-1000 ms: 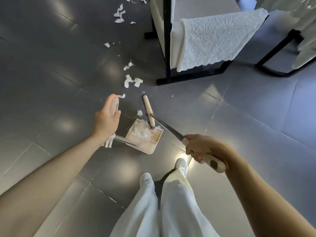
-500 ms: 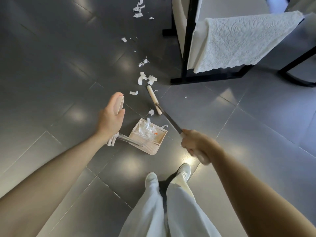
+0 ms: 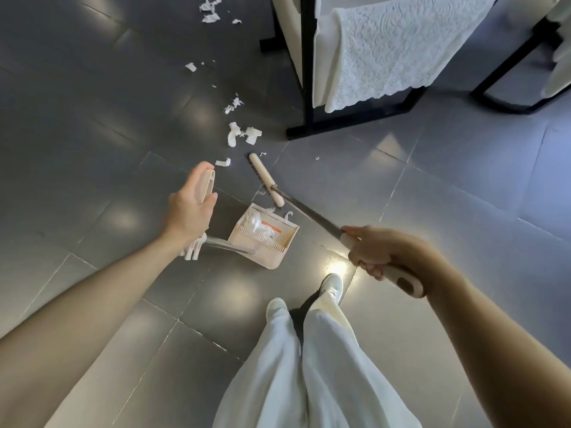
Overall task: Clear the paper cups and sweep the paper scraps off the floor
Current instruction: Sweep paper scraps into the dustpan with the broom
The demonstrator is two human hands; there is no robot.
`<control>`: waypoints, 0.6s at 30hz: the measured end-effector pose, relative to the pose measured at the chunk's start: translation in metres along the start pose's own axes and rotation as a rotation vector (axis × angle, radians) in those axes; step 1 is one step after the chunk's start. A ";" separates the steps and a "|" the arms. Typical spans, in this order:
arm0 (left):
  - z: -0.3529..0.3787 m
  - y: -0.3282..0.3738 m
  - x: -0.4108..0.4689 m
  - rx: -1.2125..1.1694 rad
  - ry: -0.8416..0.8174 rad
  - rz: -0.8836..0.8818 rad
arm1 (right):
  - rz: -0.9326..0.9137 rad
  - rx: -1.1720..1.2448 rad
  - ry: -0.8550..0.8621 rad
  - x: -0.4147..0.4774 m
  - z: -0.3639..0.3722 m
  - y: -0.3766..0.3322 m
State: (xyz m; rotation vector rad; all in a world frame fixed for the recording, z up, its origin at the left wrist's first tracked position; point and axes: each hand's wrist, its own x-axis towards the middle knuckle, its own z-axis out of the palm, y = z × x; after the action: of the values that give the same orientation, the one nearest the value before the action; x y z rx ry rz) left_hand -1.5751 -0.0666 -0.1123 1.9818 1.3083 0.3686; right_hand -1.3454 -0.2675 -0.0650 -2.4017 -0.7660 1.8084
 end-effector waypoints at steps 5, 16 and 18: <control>0.008 0.011 -0.010 0.079 -0.076 0.144 | 0.022 -0.006 0.115 0.003 0.009 0.013; 0.013 0.010 -0.007 0.062 -0.064 0.163 | 0.123 0.208 -0.158 -0.003 0.057 0.024; 0.014 0.012 -0.006 0.056 -0.069 0.174 | 0.122 0.226 -0.155 -0.010 0.048 0.026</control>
State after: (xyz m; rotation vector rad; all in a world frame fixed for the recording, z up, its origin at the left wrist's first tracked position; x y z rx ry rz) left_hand -1.5611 -0.0804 -0.1131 2.1436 1.1180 0.3456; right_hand -1.3818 -0.3068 -0.0800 -2.2297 -0.4052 2.0230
